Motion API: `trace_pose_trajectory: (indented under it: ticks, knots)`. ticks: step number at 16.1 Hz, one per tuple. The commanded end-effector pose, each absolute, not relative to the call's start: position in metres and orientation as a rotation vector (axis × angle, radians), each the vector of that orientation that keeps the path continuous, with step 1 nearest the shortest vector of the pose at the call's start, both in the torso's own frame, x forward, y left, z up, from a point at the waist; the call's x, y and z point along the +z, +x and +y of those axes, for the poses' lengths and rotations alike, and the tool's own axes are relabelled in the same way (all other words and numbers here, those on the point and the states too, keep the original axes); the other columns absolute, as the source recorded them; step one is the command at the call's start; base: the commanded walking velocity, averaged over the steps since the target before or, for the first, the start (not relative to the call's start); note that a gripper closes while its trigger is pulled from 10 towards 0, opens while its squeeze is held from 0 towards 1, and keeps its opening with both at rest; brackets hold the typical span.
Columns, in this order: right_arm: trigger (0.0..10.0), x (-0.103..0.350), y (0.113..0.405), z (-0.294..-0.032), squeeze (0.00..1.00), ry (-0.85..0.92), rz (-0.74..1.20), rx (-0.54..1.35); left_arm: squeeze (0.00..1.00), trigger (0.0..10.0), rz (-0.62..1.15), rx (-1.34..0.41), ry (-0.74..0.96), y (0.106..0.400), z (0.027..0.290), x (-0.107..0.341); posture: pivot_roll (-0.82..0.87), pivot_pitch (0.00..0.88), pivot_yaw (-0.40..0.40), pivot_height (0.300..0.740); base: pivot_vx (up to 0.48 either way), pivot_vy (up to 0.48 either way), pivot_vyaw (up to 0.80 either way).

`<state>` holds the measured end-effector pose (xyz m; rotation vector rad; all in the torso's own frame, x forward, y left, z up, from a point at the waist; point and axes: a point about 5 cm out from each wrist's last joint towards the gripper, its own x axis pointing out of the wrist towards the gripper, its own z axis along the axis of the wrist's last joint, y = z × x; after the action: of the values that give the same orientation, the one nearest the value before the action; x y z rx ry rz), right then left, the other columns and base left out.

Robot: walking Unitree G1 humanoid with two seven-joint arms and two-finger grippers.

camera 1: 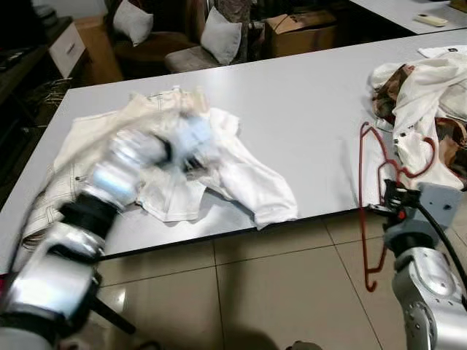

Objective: Hang hanger

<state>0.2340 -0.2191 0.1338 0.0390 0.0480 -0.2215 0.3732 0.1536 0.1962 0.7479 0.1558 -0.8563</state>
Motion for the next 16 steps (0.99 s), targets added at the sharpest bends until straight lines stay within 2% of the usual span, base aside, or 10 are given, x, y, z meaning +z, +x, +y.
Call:
trace_pose_trajectory:
  ticks: [1,4,7,10,11,12,13,14,16]
  knots:
    - [10.0,0.135,0.234,-0.216,0.0,0.044,0.048,-0.216,0.0,10.0,0.199,-0.8,0.78,0.377,0.16,0.188,-0.24,0.0,0.126,0.74,0.0,0.0,0.0]
    - [10.0,0.135,0.235,-0.216,0.0,0.044,0.049,-0.212,0.0,10.0,0.293,-0.773,0.831,0.375,0.174,0.171,-0.24,0.0,0.126,0.74,0.0,0.0,0.0]
    - [10.0,0.134,0.233,-0.215,0.0,0.046,0.054,-0.21,0.0,10.0,0.324,-0.782,0.729,0.374,0.176,0.158,-0.24,0.0,0.126,0.74,0.0,0.0,0.0]
    - [10.0,0.135,0.234,-0.215,0.0,0.045,0.055,-0.208,0.0,10.0,0.359,-0.751,0.766,0.374,0.179,0.145,-0.24,0.0,0.125,0.74,0.0,0.0,0.0]
    - [10.0,0.135,0.234,-0.216,0.0,0.045,0.054,-0.208,0.0,9.1,0.367,-0.749,0.774,0.374,0.179,0.143,-0.24,0.0,0.124,0.74,0.0,0.0,0.0]
    - [10.0,0.135,0.234,-0.216,0.0,0.044,0.054,-0.207,0.0,4.3,0.365,-0.742,0.775,0.374,0.18,0.142,-0.24,0.0,0.123,0.74,0.0,0.0,0.0]
    - [10.0,0.135,0.235,-0.216,0.0,0.043,0.053,-0.206,0.0,1.0,0.359,-0.735,0.774,0.374,0.18,0.142,-0.24,0.0,0.122,0.74,0.0,0.0,0.0]
    - [10.0,0.135,0.235,-0.216,0.0,0.043,0.053,-0.203,0.0,0.0,0.344,-0.722,0.768,0.375,0.18,0.143,-0.24,0.0,0.12,0.74,0.0,0.0,0.0]
    - [10.0,0.135,0.235,-0.215,0.0,0.041,0.054,-0.198,0.0,0.0,0.342,-0.721,0.763,0.375,0.18,0.142,-0.24,0.0,0.119,0.74,0.0,0.0,0.0]
